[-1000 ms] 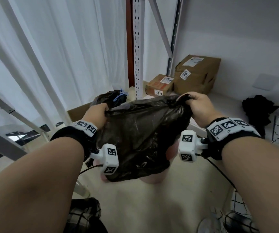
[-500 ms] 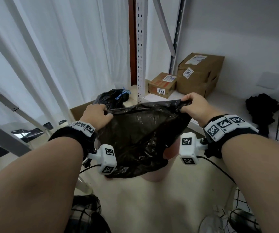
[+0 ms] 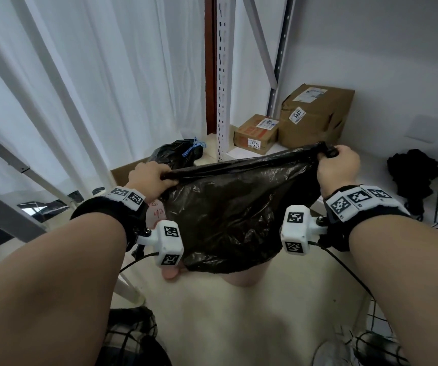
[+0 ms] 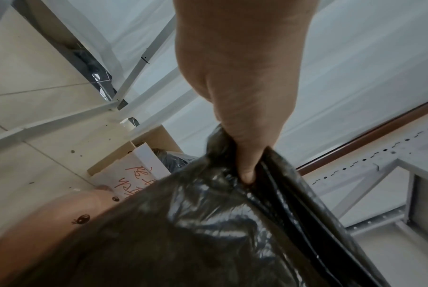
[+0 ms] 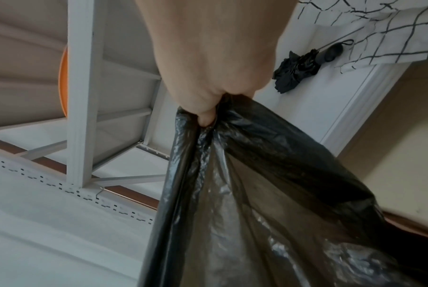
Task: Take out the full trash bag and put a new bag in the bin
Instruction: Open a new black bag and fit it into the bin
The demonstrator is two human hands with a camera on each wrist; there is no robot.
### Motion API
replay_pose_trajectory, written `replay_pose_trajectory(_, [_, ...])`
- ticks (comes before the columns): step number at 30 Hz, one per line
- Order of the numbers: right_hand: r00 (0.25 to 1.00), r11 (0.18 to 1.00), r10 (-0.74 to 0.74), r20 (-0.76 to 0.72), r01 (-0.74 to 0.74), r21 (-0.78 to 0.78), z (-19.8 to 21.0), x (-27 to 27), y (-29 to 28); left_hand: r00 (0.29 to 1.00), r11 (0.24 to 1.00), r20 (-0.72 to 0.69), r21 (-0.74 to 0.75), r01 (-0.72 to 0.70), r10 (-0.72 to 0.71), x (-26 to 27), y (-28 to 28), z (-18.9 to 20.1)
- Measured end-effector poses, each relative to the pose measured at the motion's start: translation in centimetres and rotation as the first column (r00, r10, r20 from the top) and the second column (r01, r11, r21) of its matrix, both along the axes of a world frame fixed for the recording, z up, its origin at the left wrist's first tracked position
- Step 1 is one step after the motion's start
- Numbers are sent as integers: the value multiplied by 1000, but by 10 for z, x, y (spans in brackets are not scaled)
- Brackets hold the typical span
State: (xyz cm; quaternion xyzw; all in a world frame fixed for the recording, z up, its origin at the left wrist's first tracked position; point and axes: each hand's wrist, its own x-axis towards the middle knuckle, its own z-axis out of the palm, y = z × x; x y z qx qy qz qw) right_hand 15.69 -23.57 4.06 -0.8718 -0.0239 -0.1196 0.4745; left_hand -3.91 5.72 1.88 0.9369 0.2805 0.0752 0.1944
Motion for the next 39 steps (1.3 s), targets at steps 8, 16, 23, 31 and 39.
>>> replay_pose_trajectory(8, [990, 980, 81, -117, -58, 190, 2, -11, 16, 845, 835, 349, -517, -186, 404, 11, 6, 5])
replay_pose_trajectory(16, [894, 788, 432, -118, -311, 532, 14, -23, 30, 667, 525, 363, -849, -49, 650, 11, 6, 5])
replay_pose_trajectory(23, [819, 703, 537, -200, -303, 644, 18, -27, 29, 577, 487, 414, -873, 31, 704, 6, -3, 12])
replay_pose_trajectory(31, [912, 923, 382, -148, -368, 110, -6, -18, 25, 670, 574, 383, -815, -78, 636, 18, -17, 10])
replay_pose_trajectory(39, [956, 852, 272, -113, -185, 491, -8, -19, 23, 715, 587, 399, -809, -20, 574, 18, -22, 6])
